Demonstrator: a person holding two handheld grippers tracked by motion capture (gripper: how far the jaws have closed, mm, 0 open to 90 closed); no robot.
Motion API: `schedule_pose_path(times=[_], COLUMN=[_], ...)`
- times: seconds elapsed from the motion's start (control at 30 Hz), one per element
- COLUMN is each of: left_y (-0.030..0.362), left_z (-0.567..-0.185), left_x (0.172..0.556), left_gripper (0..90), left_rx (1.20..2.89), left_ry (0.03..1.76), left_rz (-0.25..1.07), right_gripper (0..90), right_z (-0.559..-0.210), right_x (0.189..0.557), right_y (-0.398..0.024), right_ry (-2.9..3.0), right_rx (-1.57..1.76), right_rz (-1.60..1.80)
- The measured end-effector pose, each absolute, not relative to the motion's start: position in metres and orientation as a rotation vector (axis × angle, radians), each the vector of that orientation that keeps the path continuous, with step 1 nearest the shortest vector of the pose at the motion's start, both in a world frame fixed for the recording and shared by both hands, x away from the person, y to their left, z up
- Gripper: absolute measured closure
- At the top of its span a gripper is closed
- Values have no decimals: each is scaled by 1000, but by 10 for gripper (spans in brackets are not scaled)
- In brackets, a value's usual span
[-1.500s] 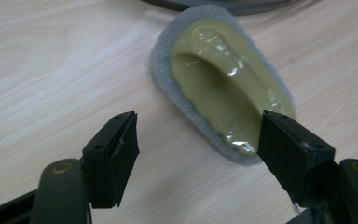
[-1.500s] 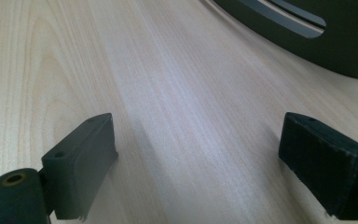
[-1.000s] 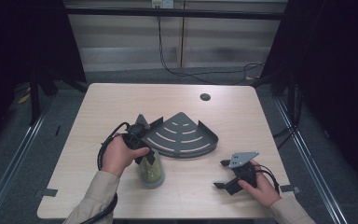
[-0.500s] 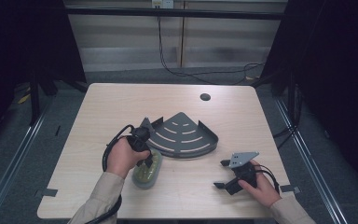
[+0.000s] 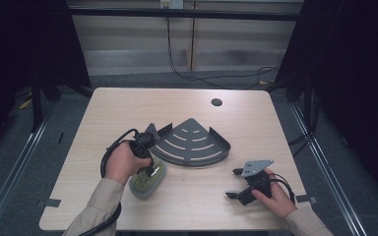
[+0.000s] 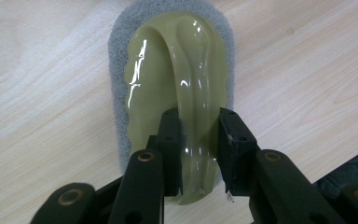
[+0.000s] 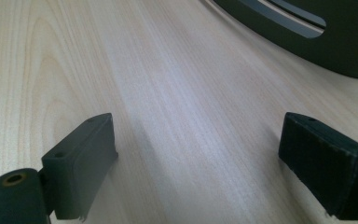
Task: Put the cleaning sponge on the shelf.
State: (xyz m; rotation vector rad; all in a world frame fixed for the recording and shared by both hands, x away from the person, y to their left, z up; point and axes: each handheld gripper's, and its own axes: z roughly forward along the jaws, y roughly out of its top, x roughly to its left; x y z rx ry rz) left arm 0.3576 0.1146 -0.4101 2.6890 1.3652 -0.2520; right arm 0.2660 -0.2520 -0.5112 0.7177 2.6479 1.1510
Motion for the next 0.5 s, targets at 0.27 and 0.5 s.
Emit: schedule_pose_path(times=[0.27, 0.5], left_y=[120, 125], left_z=[-398, -387], left_x=[360, 364], left_gripper=[723, 723], left_rx=[2708, 2702], left_ry=[1305, 1291], left_rz=[-239, -242], right_gripper=[103, 103], right_z=[-511, -511], right_x=[266, 266], right_y=[-252, -252], right_ry=[2648, 2648], right_rx=[718, 720], right_rz=[1151, 1151])
